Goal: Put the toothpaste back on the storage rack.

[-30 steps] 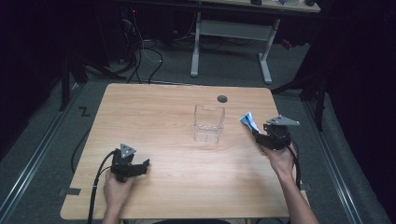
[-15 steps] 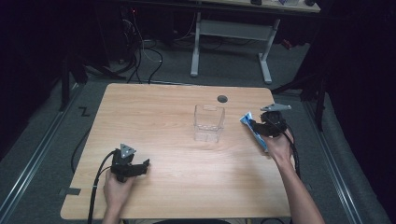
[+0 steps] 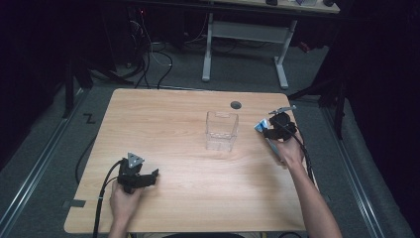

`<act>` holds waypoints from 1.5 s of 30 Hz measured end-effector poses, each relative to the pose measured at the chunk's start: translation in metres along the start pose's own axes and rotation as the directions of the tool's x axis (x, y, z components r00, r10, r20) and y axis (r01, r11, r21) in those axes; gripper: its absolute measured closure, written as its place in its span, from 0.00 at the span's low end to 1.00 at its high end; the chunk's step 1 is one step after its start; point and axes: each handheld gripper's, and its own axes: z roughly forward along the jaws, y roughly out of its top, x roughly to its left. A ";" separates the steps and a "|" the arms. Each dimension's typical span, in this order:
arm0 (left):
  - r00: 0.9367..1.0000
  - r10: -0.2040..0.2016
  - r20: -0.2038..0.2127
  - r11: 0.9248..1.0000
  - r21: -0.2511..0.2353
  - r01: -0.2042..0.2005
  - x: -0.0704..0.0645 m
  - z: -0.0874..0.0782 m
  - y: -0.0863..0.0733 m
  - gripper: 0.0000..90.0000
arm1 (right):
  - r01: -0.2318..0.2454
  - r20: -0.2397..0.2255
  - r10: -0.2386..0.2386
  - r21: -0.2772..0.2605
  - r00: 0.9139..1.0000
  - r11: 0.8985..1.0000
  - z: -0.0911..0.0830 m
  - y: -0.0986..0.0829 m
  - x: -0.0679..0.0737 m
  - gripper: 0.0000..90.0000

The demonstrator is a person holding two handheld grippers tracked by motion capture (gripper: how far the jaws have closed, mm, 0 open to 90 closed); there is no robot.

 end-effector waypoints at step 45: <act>1.000 0.002 -0.001 1.000 0.001 -0.002 0.000 0.000 0.000 0.21 | -0.052 0.041 0.045 0.217 0.998 0.975 0.068 -0.006 -0.012 0.57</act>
